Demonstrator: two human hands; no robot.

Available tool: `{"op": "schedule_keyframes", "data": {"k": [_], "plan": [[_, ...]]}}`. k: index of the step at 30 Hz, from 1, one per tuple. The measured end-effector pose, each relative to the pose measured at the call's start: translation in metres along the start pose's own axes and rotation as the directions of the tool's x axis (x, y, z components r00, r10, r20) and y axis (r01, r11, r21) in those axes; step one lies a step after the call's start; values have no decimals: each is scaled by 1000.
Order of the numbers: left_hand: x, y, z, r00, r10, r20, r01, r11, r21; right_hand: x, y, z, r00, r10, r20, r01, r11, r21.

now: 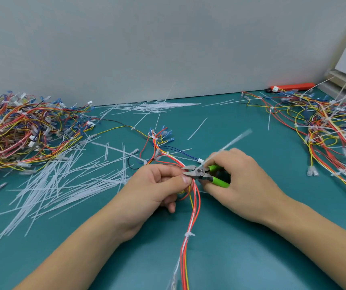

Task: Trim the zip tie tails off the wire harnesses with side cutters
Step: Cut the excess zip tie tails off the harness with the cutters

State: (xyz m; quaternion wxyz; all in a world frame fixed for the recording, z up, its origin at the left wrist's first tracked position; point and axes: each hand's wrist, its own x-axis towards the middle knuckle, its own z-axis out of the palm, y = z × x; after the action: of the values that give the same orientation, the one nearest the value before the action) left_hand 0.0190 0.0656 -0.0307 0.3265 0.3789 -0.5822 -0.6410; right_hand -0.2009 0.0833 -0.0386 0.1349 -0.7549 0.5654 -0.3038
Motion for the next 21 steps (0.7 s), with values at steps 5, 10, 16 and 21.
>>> {"op": "schedule_keyframes", "data": {"k": [5, 10, 16, 21], "plan": [[1, -1, -1, 1000, -6, 7, 6, 1000, -17, 0, 0, -3, 1000, -15, 12, 15, 1000, 24], [1, -1, 0, 1000, -4, 12, 4, 1000, -8, 0, 1, -2, 1000, -2, 3, 2, 1000, 22], [1, 1, 1, 1000, 8, 21, -8, 1000, -8, 1, 0, -1, 1000, -9, 13, 9, 1000, 6], [0, 1, 1, 999, 22, 39, -22, 1000, 6, 2, 1, 0, 999, 12, 49, -12, 1000, -1]]}}
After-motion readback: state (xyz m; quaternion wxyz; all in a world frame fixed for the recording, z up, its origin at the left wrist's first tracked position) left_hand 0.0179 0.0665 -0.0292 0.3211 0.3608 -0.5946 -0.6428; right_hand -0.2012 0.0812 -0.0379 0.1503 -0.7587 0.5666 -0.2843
